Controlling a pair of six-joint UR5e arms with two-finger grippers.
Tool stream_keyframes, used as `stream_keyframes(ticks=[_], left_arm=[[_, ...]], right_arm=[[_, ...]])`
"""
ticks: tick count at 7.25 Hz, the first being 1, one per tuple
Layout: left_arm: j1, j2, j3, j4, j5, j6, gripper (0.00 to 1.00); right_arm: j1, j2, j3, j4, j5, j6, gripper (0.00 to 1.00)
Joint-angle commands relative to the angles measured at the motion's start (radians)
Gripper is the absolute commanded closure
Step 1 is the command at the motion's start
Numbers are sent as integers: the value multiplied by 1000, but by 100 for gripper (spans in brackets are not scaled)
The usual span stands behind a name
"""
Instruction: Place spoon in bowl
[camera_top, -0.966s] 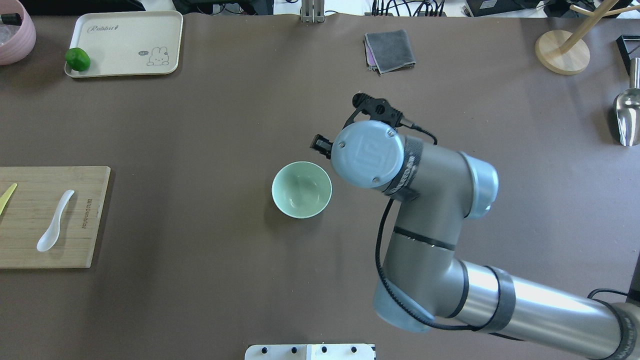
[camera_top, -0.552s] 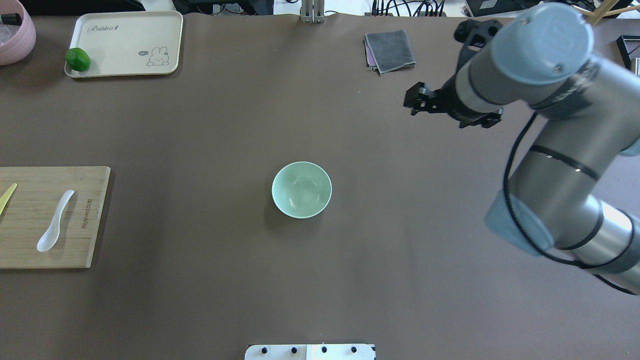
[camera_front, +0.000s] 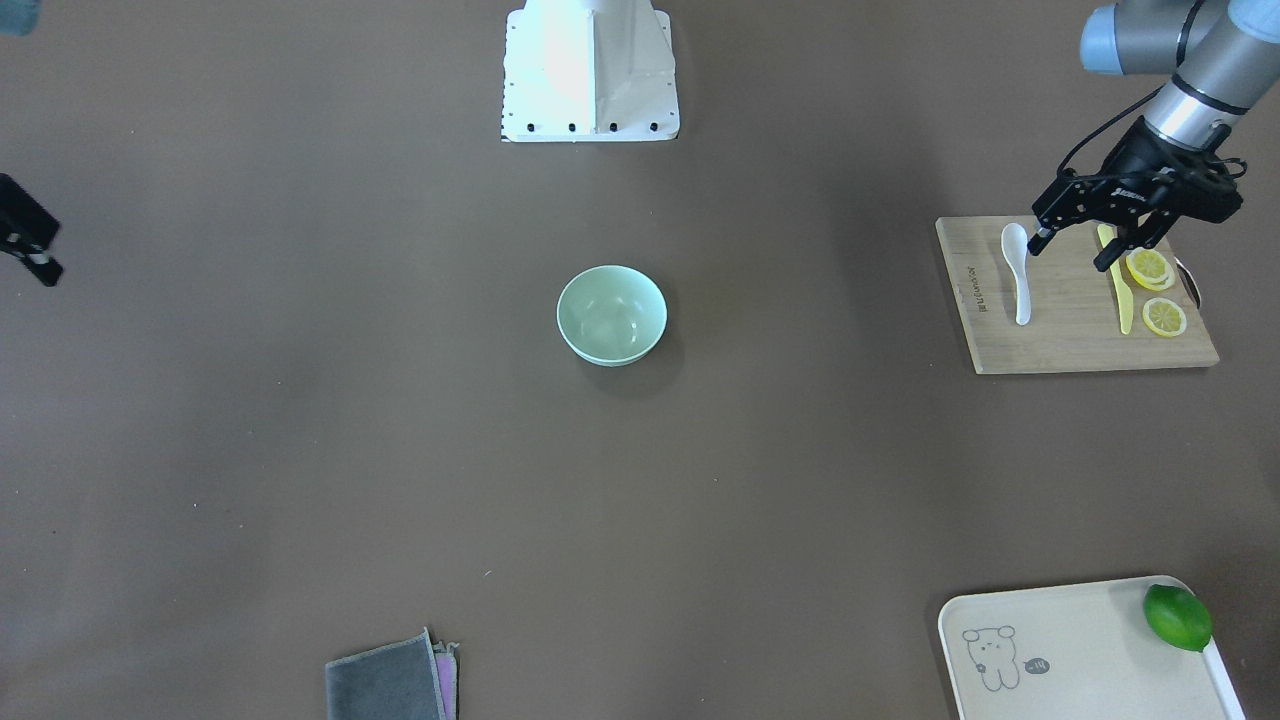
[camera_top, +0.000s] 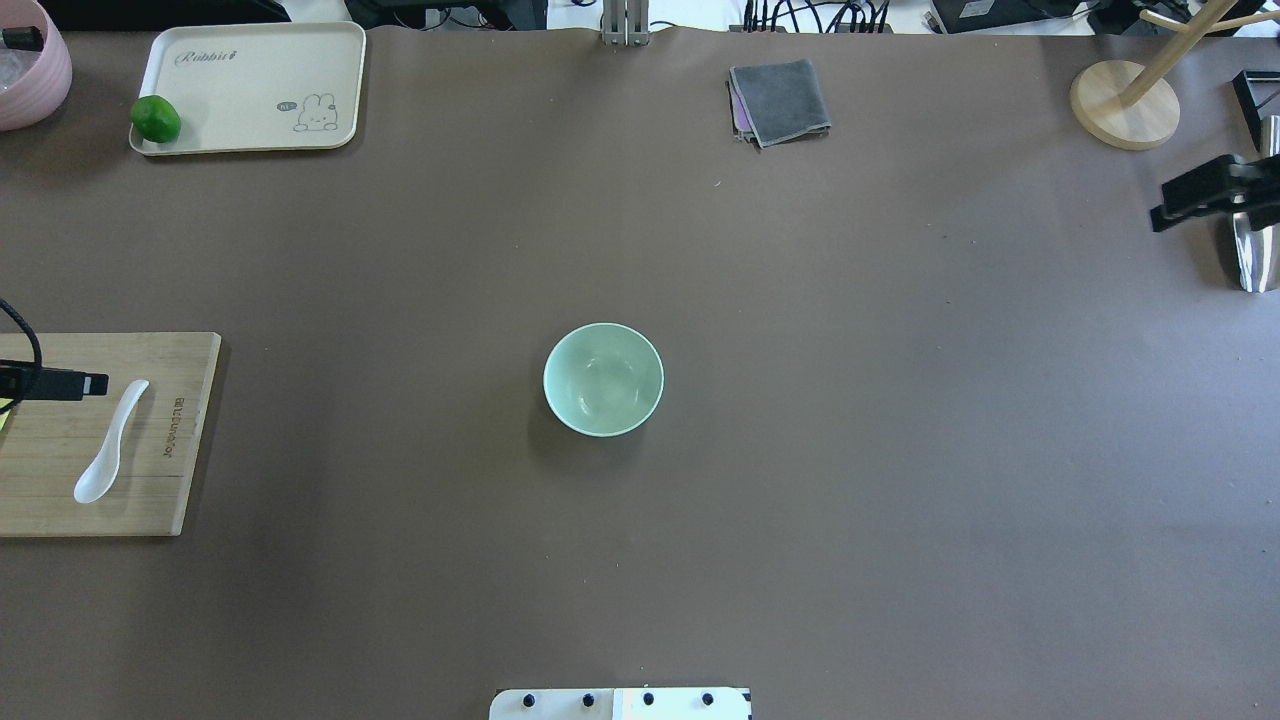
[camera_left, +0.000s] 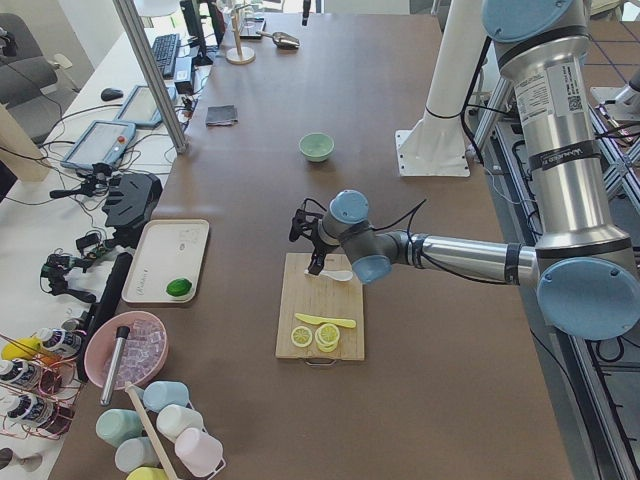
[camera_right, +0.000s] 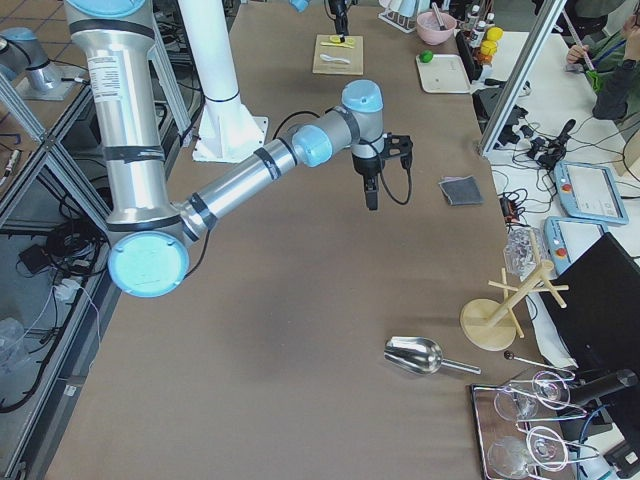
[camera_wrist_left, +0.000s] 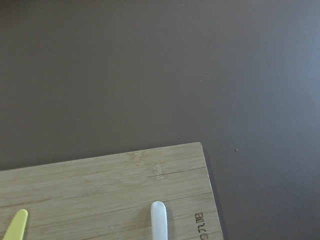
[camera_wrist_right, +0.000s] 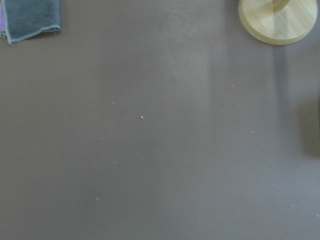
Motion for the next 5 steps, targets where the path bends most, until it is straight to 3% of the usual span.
stream_keyframes(ticks=[1,3,5], left_arm=[[96,-5,48,0,113,-8,30],[97,-2,61,0,113,-1,46],[98,-17,85,-9,113,-4,52]], right_arm=[[175,-110,-75,8,93,-319,0],[221,-133,-92,9,115,-375,0],[221,-135,-92,9,113,-375,0]])
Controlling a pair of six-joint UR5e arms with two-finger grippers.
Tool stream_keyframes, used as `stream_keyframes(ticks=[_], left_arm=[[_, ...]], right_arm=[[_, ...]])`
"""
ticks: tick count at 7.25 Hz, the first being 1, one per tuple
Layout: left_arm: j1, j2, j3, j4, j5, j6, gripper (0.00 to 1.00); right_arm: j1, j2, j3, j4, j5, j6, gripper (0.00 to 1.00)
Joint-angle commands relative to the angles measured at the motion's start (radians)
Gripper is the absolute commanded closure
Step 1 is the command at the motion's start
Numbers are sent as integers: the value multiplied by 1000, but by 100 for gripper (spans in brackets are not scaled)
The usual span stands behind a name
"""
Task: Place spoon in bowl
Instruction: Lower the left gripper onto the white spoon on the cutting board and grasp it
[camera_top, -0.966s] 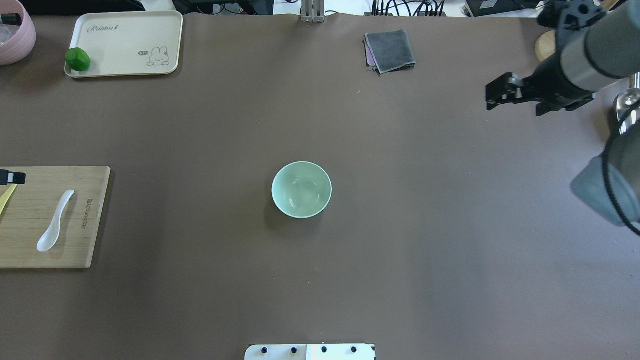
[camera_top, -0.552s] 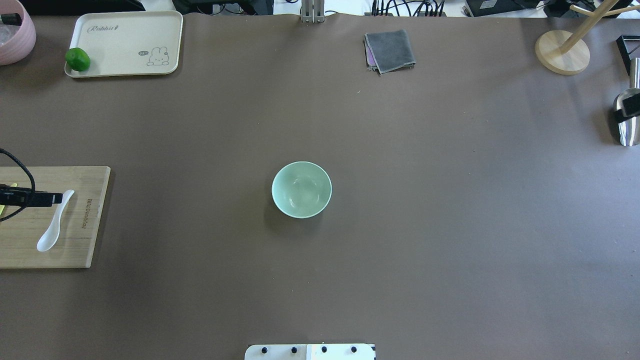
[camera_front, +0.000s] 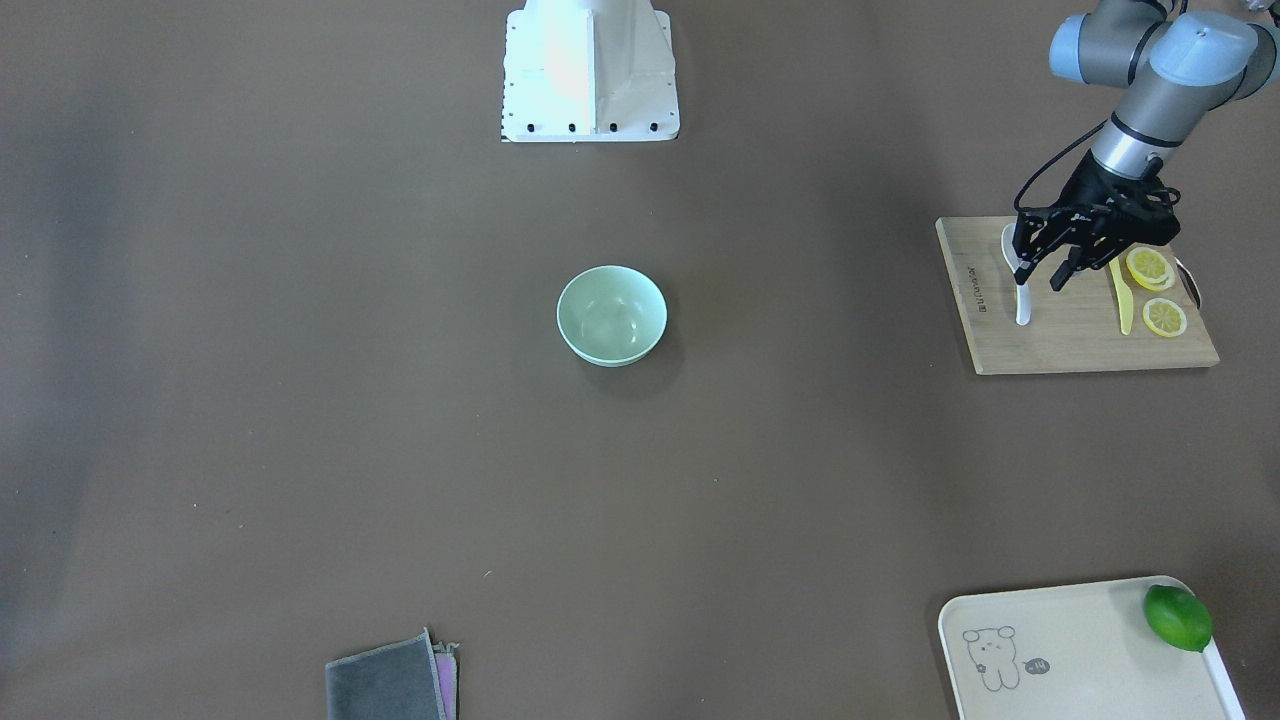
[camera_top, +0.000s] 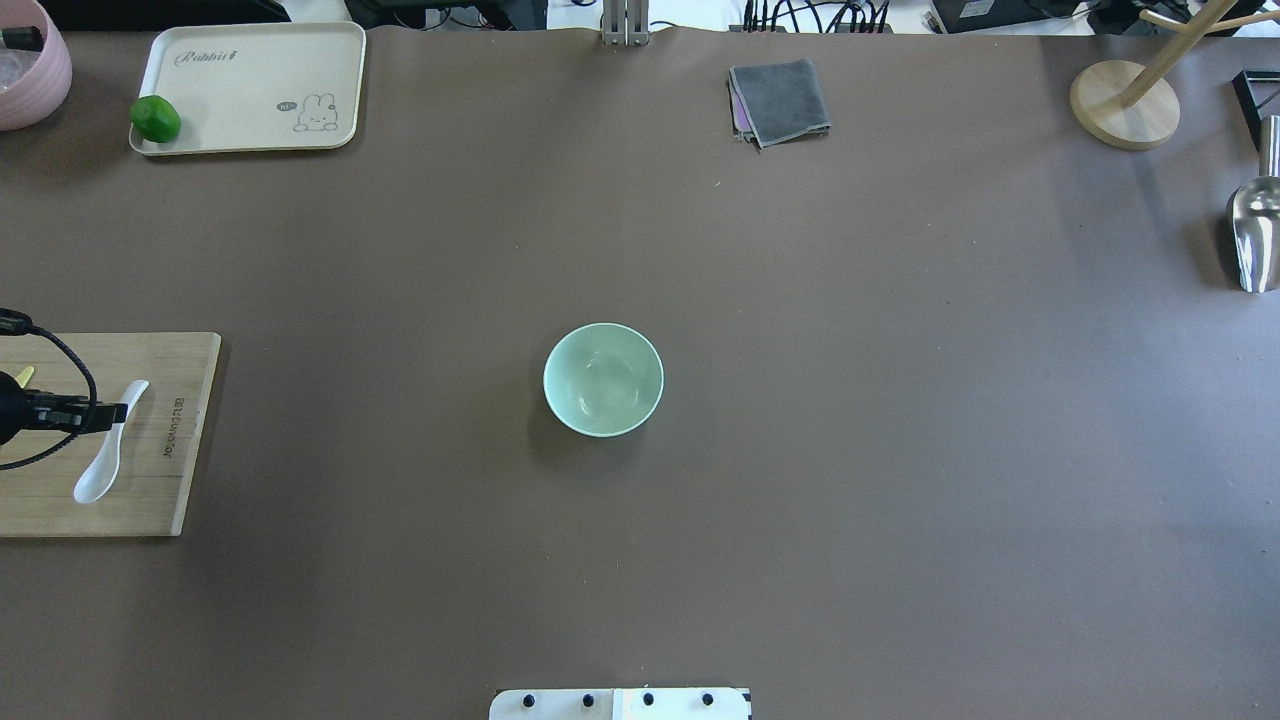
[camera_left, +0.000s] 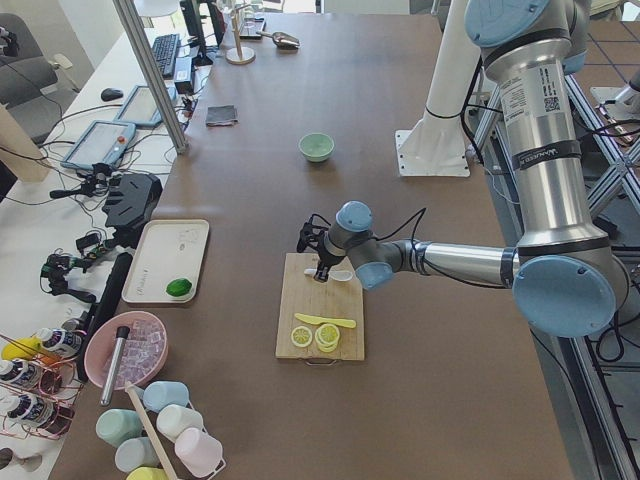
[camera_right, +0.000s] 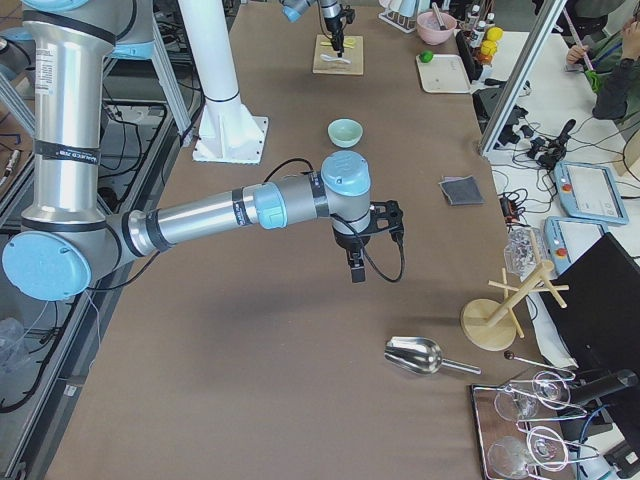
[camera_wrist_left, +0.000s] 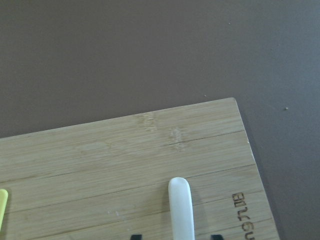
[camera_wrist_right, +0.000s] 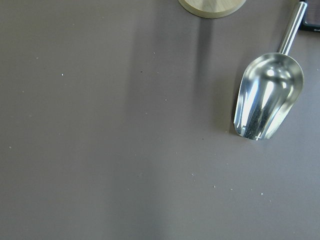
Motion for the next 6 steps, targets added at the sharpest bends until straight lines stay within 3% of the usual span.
stream_keyframes(ticks=[1,3,4,6], left_arm=[[8,-12,33,-38,1,-8,52],[14,-43,82,-77,1,-10,52],[14,-44,82,-78,-1,-11,58],[14,-43,76,-83,-1,-14,99]], right_arm=[[6,-4,-1,0,1,-7,0],[9,-7,0,0,1,-7,0],[9,-7,0,0,1,-7,0],[10,-11,2,0,1,-8,0]])
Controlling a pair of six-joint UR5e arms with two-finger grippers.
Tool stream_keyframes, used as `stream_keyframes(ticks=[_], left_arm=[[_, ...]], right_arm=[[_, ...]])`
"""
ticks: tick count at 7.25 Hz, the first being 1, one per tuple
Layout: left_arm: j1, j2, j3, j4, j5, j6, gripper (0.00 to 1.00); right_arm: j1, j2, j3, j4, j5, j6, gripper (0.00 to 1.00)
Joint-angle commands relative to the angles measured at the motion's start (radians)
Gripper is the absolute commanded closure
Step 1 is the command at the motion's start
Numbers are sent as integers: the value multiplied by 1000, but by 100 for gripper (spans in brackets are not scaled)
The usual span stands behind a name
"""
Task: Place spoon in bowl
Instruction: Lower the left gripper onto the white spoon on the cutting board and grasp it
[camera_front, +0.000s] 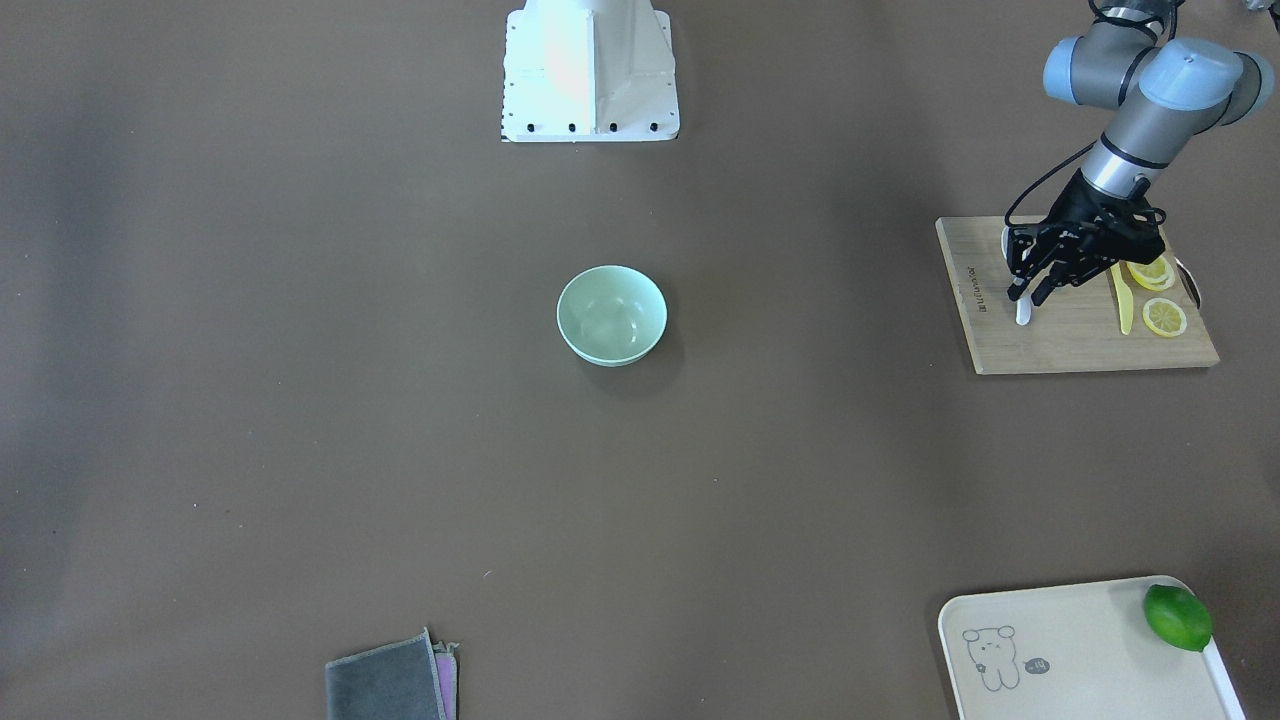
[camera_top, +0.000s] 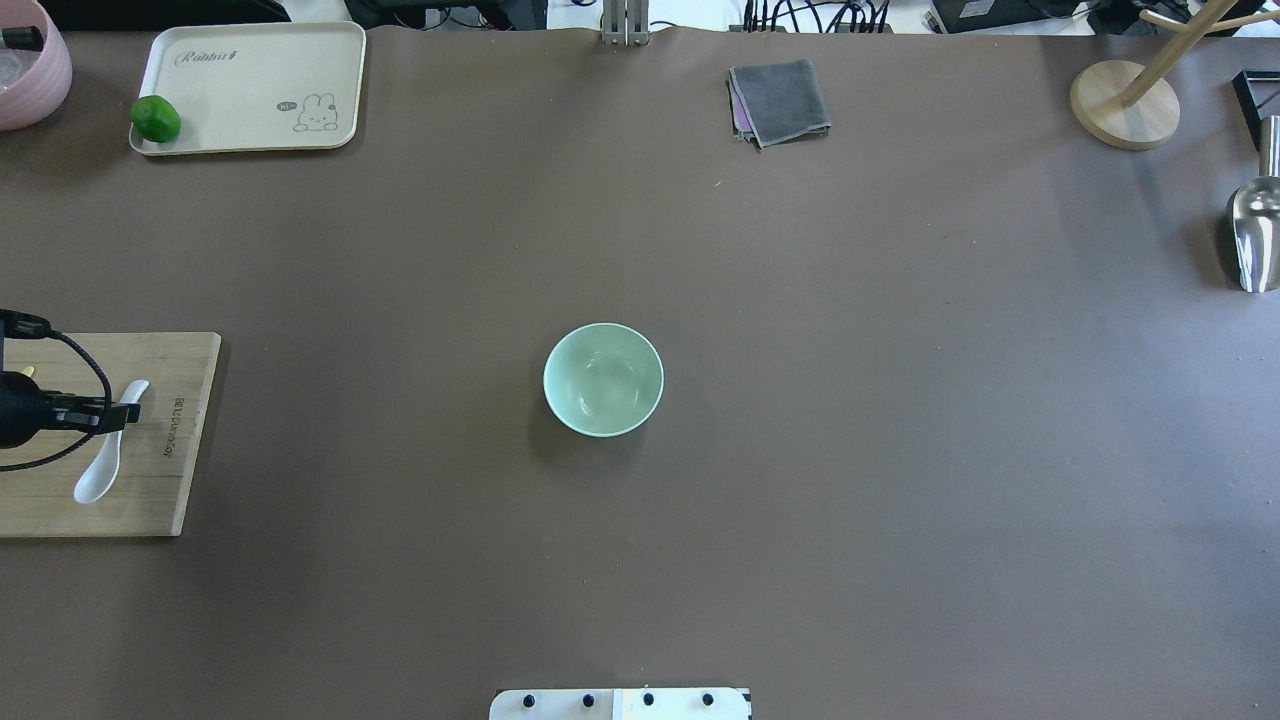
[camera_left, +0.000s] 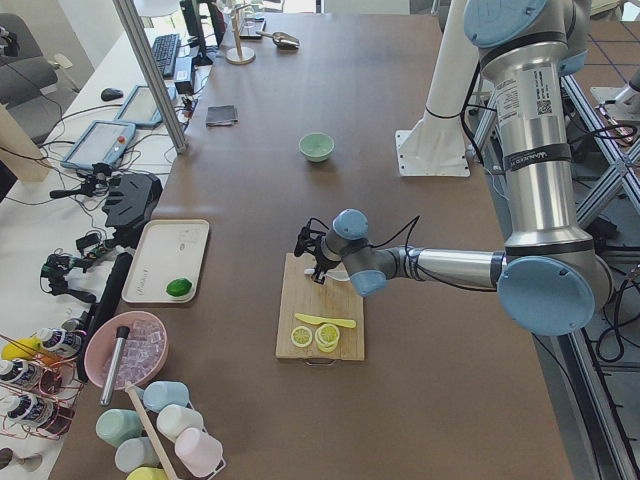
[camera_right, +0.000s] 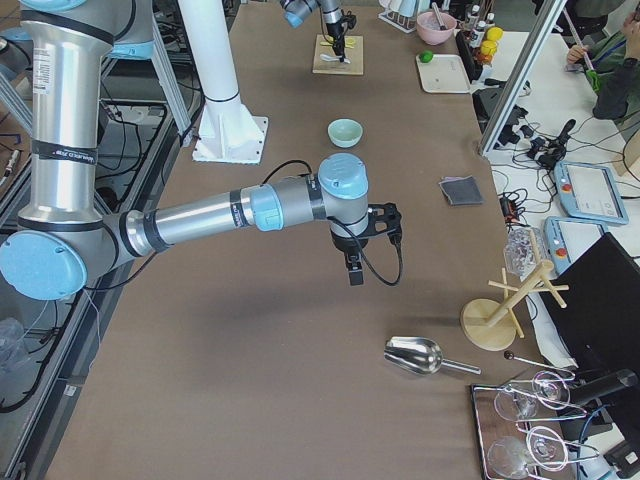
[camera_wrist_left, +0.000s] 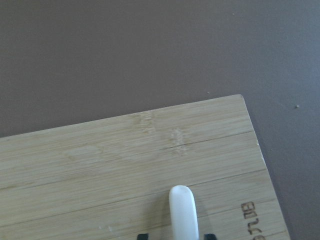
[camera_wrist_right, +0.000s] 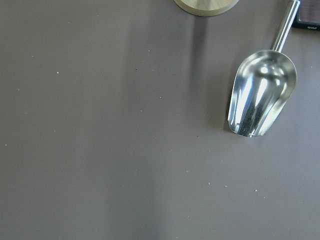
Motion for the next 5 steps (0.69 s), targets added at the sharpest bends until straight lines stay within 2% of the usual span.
stream_keyframes(ticks=[1,3,5], left_arm=[[0,0,-3,-3,0,0,100],[0,-3,-53,-3,1,-47,100],[14,-110,-81,0,0,-242,100]], right_arm=[[1,-6,2,0,0,-1,0],[3,-16,5,2,-2,-1,0],[3,-48,2,0,2,4,0]])
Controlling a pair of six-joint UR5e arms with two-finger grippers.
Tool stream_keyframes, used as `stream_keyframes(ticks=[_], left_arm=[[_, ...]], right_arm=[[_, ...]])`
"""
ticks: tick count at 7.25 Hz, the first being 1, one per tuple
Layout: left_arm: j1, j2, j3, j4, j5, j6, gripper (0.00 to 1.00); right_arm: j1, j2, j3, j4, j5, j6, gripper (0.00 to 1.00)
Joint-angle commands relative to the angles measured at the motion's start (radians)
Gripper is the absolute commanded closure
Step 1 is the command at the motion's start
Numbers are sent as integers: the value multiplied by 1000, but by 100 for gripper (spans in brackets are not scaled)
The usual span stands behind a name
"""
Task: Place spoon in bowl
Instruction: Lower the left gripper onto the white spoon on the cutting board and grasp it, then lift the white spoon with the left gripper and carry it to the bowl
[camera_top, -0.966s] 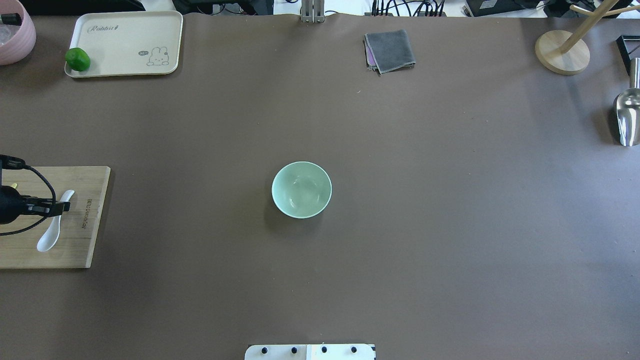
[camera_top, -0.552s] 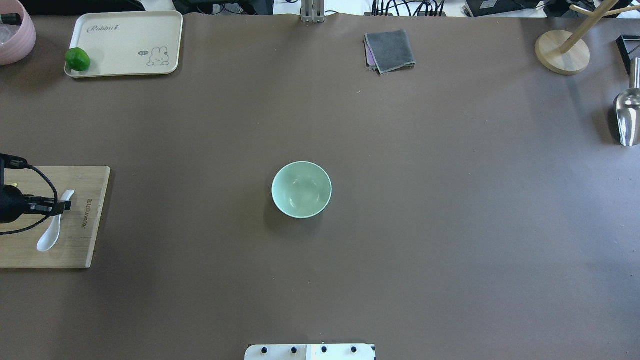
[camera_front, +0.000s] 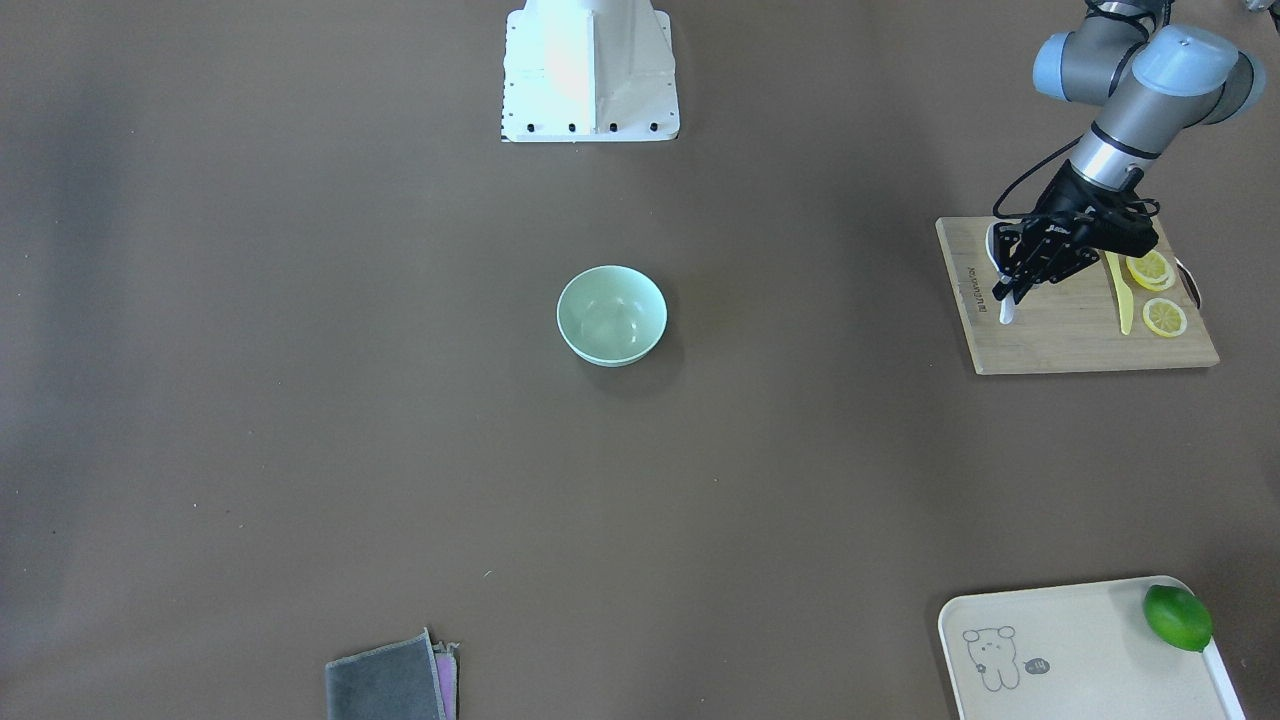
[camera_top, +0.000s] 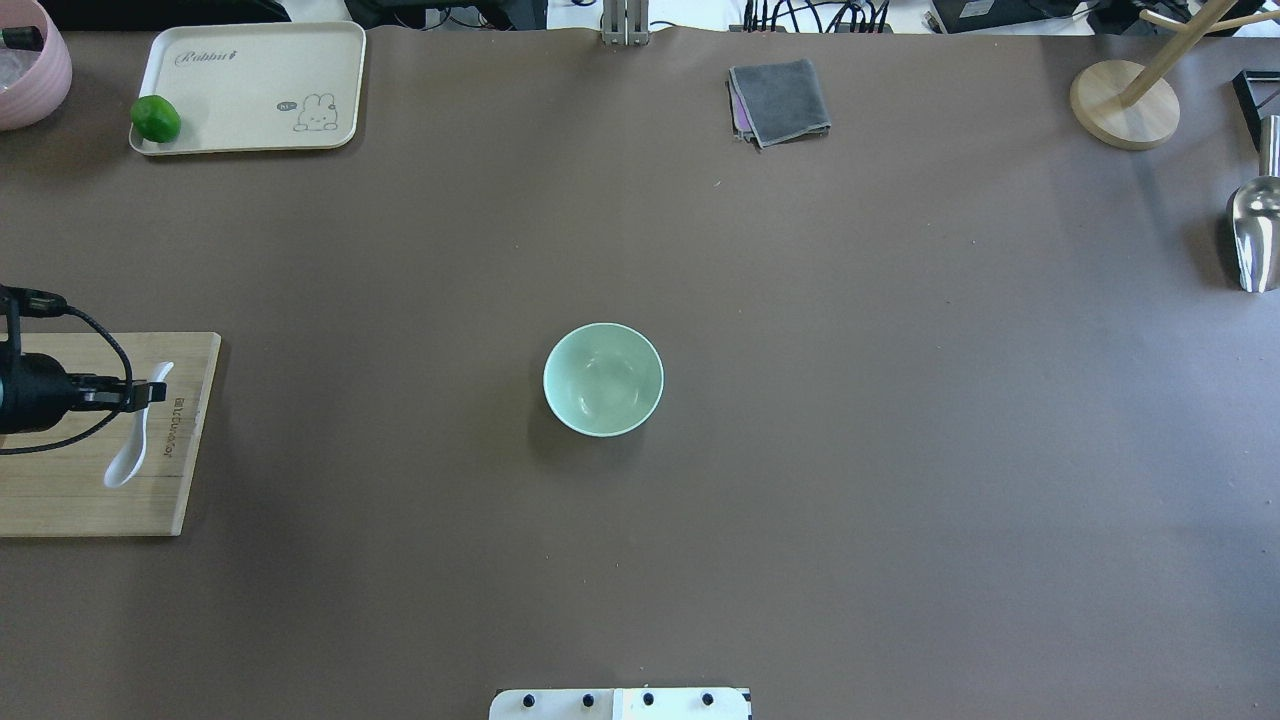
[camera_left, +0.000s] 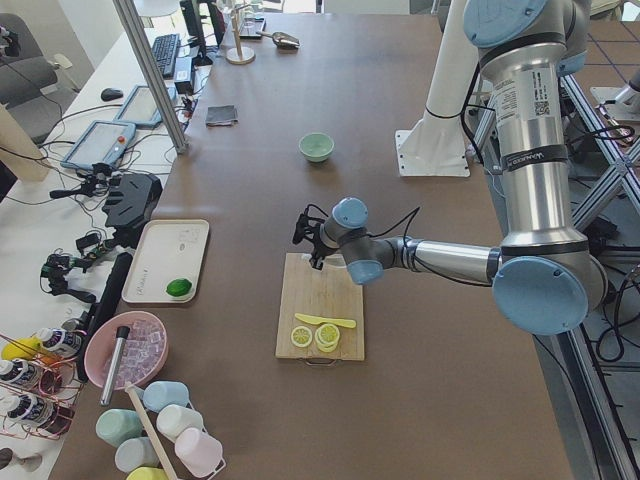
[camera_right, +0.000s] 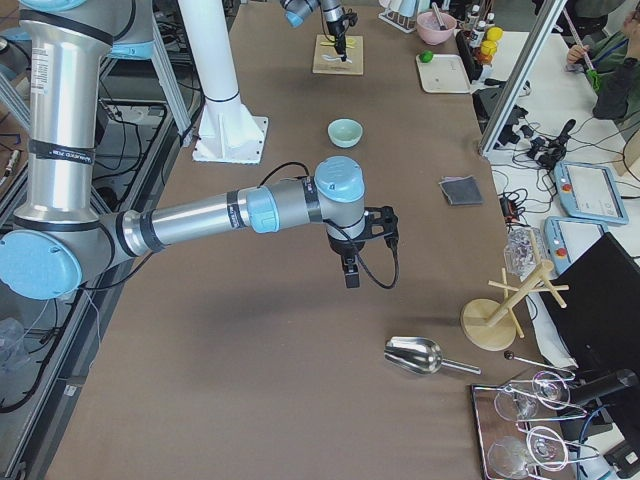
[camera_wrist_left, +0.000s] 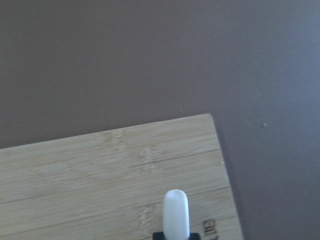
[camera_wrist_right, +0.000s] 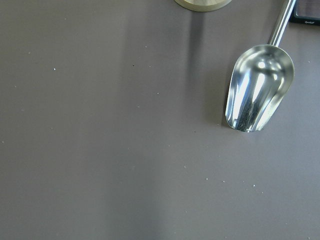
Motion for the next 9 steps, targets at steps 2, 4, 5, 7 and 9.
stream_keyframes(ticks=[2,4,5,7,9], left_arm=[[51,-211,-16,1,21,-333,100],[209,-325,-11,4,267,-473,100],[327,-425,13,13,443,-545,100],[438,-662,155,65,632,-657,100],[434,-693,166,122,640,-700,100]], right_arm=[[0,-55,-5,-1,8,3,0],[0,-61,-8,-1,7,1,0],[0,-65,-8,-1,7,1,0],[0,-67,-8,-1,7,1,0],[0,-72,-9,-1,7,1,0]])
